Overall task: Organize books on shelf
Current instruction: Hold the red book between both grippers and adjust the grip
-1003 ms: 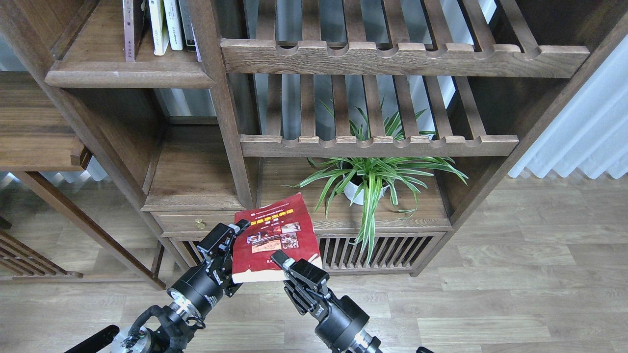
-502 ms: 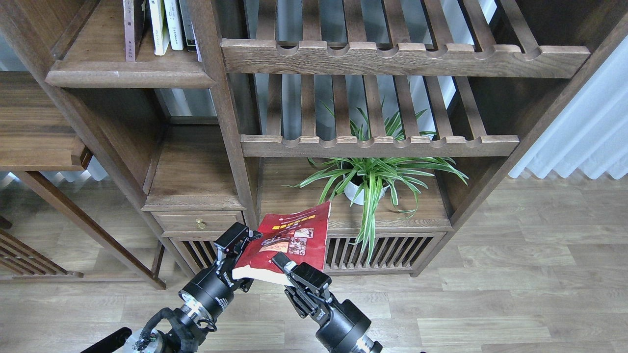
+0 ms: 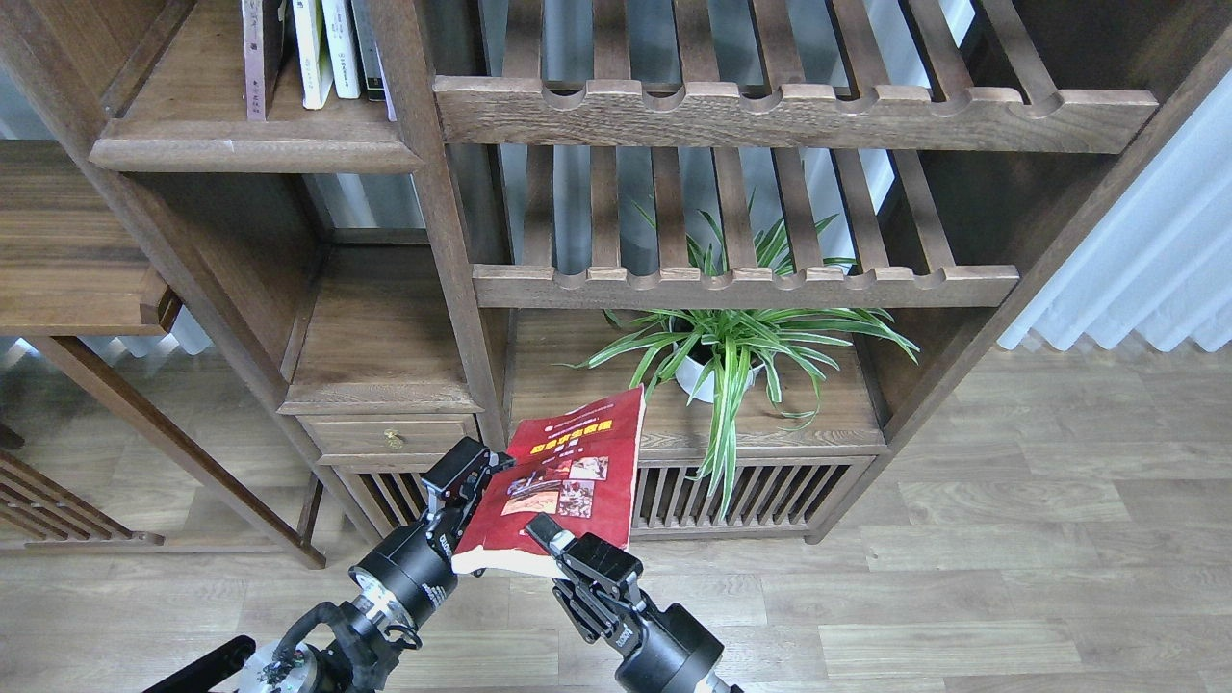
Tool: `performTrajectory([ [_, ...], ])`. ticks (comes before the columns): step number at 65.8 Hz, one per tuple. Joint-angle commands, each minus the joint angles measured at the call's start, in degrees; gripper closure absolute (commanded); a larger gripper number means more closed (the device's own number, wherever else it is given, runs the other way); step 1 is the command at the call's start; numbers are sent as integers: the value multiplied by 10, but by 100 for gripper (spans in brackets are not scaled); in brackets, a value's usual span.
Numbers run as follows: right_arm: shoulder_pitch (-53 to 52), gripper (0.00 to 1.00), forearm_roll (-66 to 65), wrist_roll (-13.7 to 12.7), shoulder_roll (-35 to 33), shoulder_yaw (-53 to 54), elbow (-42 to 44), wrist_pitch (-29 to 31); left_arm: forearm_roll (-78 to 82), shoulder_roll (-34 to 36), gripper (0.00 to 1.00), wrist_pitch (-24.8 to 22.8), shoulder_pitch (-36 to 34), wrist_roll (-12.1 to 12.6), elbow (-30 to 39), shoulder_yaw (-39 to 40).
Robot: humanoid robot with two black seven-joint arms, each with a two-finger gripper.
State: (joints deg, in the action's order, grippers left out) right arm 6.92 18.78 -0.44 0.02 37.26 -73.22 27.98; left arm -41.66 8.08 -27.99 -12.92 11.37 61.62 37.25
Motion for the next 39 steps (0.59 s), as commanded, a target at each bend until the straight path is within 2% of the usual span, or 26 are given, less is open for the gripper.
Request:
performTrajectory([
  [1,1,97,-1,0,0,-1,-2,0,0,1,22,0,-3,0,-1,0],
  [27,5,97,-1,-1,0,-7,-2,0,15,-5,10,0,-2,0,-2,-7],
  [36,6,97,-1,-1,0,-8,-2,0,18,-6,11,0,-3,1,-2,-9],
  [39,6,97,-1,-1,0,-8,-2,0,18,-6,14,0,-2,1,-2,-10],
])
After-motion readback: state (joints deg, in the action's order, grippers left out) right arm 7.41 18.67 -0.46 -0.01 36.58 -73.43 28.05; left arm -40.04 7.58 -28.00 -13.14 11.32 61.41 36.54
